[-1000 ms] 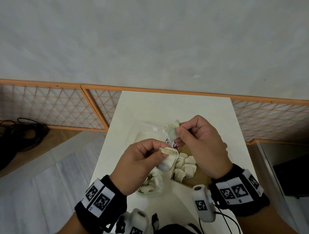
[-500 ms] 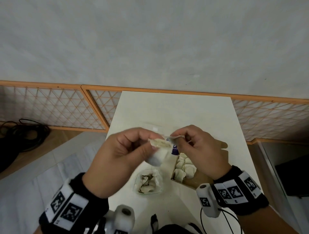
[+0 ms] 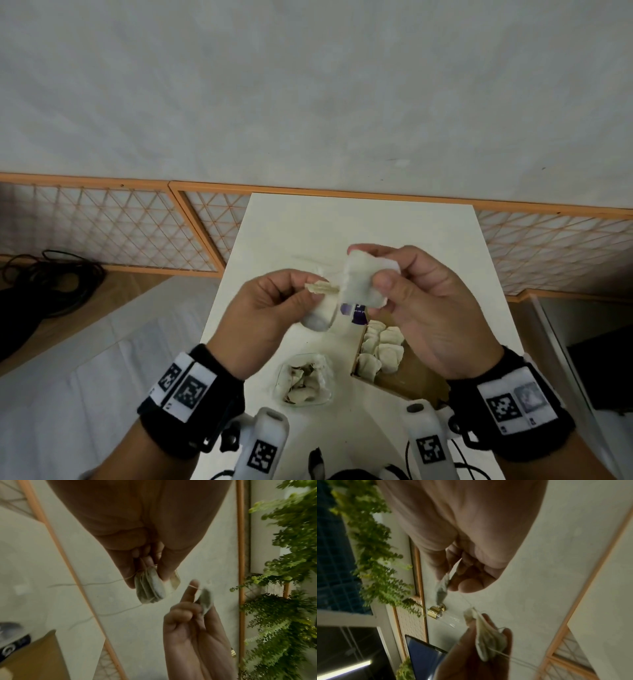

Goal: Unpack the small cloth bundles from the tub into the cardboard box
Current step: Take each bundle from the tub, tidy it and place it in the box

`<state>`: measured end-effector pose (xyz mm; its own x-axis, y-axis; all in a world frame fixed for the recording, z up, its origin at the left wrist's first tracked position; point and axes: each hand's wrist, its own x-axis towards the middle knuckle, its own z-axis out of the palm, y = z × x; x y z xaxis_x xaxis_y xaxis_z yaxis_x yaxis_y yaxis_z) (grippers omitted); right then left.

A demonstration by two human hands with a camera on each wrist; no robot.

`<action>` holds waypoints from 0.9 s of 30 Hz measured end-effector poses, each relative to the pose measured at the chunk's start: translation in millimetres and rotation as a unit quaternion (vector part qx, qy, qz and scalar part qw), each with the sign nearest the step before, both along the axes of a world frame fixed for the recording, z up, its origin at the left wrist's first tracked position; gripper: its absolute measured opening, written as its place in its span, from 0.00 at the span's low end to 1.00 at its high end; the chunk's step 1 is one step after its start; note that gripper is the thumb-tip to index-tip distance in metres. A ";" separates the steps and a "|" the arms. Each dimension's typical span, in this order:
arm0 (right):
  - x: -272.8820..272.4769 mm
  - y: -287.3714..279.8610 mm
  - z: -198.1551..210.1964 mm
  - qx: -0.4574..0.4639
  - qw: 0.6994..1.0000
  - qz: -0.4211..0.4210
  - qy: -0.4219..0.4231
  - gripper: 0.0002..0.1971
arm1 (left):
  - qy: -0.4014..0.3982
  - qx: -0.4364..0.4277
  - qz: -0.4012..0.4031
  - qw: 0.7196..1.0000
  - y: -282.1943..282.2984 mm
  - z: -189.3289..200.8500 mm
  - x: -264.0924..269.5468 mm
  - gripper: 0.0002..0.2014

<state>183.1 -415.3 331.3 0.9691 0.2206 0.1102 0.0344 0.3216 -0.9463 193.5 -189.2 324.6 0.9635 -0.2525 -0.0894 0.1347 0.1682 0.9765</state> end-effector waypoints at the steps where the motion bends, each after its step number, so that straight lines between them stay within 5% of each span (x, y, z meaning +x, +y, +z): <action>1: 2.1 1.7 2.6 0.032 0.999 -0.004 0.015 0.13 | 0.009 -0.001 -0.003 1.000 -3.4 -2.9 -3.3 0.07; 5: 15.1 3.9 0.2 0.036 0.993 -0.104 0.035 0.04 | 0.026 0.024 -0.024 0.999 -5.0 -18.4 -13.7 0.07; 8: 24.7 3.6 -13.8 -0.087 0.981 -0.170 0.036 0.03 | 0.006 0.047 -0.022 0.999 -2.7 -26.1 -19.7 0.05; 12: 22.6 13.9 -31.5 -0.234 0.959 -0.156 0.013 0.04 | -0.059 0.062 -0.015 0.996 -4.4 -21.4 -22.4 0.09; 23: 5.6 23.9 -46.6 -0.171 0.985 -0.035 0.003 0.03 | -0.002 0.001 0.044 0.999 -9.7 -37.3 -3.4 0.09; 27: -0.1 12.8 -54.5 -0.153 0.987 -0.020 0.033 0.13 | 0.003 0.015 0.047 0.999 -17.2 -48.3 2.3 0.07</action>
